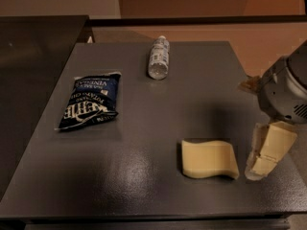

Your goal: Pick sponge

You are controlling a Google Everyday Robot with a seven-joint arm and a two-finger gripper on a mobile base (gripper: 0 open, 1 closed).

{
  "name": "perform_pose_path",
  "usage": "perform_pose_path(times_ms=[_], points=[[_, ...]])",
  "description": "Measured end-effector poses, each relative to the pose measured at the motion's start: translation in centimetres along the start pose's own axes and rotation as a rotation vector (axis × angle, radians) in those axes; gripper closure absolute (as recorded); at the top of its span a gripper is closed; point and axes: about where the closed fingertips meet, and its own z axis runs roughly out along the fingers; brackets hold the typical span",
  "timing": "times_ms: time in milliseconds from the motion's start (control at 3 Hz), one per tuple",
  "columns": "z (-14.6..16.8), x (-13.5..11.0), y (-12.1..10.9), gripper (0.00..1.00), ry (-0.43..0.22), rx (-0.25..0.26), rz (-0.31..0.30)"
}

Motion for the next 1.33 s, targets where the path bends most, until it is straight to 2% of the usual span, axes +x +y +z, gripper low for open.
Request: perform_pose_path(times_ms=[667, 1333], points=[[4.3, -0.1, 1.1, 0.0, -0.05, -0.004, -0.003], [6.7, -0.6, 2.6, 0.0, -0.087, -0.03, -0.015]])
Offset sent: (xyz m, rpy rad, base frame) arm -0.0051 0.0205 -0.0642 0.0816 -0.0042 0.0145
